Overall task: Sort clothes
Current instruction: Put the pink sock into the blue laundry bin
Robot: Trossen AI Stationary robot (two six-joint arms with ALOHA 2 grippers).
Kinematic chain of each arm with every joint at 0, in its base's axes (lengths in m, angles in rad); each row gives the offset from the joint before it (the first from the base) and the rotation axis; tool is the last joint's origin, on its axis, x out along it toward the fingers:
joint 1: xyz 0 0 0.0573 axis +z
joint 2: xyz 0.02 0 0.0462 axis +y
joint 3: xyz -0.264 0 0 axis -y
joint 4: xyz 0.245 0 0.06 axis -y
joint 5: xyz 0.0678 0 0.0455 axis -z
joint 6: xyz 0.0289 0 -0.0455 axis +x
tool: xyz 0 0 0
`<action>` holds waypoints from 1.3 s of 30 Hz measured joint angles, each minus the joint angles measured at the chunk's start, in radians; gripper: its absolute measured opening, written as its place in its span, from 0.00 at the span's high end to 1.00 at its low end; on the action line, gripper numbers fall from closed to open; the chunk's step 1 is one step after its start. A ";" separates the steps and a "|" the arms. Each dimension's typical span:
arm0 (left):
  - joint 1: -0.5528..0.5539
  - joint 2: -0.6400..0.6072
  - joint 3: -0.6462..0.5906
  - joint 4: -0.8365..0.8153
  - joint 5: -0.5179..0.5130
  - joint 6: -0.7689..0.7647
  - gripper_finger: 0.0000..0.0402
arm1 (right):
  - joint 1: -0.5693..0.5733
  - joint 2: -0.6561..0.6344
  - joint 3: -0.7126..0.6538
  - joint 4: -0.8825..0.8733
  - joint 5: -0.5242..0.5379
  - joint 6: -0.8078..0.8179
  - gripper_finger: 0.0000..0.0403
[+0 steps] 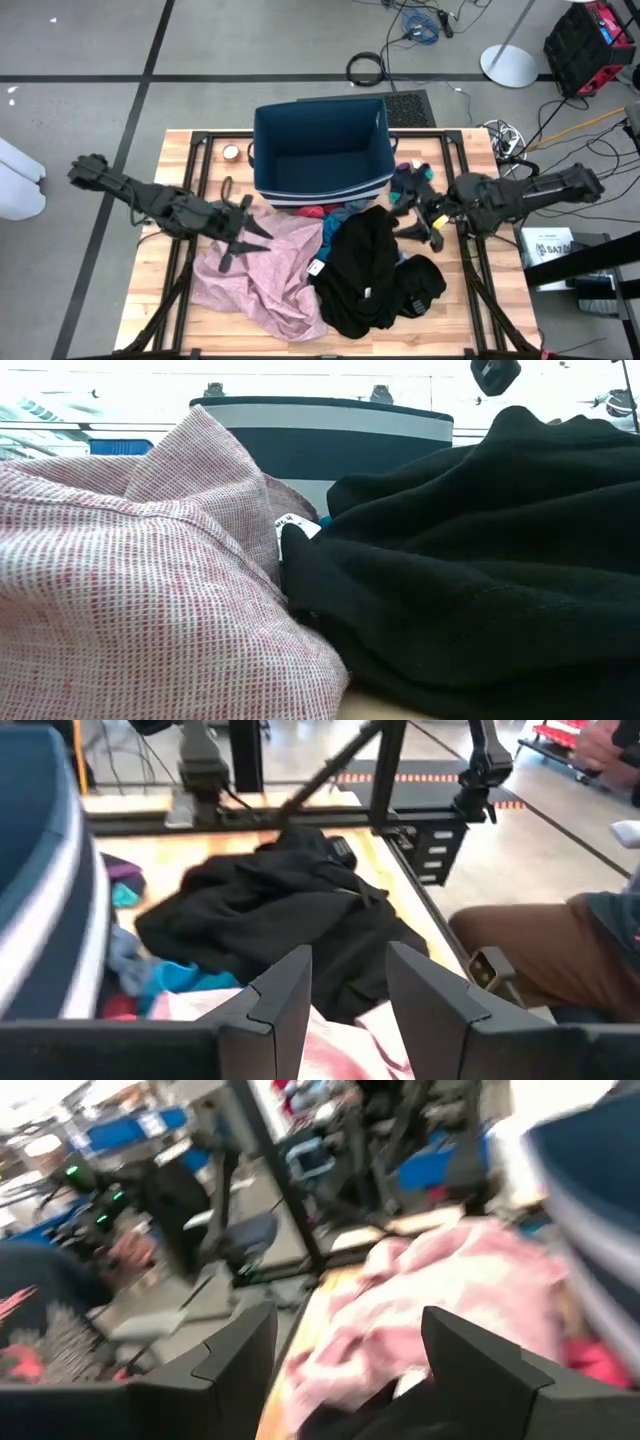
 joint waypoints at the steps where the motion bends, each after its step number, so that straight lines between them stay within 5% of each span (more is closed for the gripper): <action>1: -0.010 0.015 0.000 0.000 0.000 -0.020 0.65 | 0.017 0.014 0.000 0.000 -0.009 0.011 0.41; 9: -0.063 0.143 0.001 -0.006 -0.036 -0.214 0.65 | 0.146 0.085 0.000 -0.056 -0.035 0.178 0.41; 19: -0.086 0.266 0.001 0.000 -0.127 -0.302 0.65 | 0.202 0.089 0.000 -0.592 -0.014 0.602 0.41; 23: -0.085 0.294 0.001 0.007 -0.173 -0.280 0.65 | 0.200 0.089 0.000 -0.810 0.106 0.666 0.41; 28: -0.084 0.313 0.000 0.035 -0.180 -0.195 0.65 | 0.133 0.088 -0.001 -0.962 0.231 0.681 0.41; 39: -0.083 0.315 0.000 0.103 -0.251 -0.206 0.65 | -0.179 0.088 -0.001 -0.987 0.347 0.540 0.41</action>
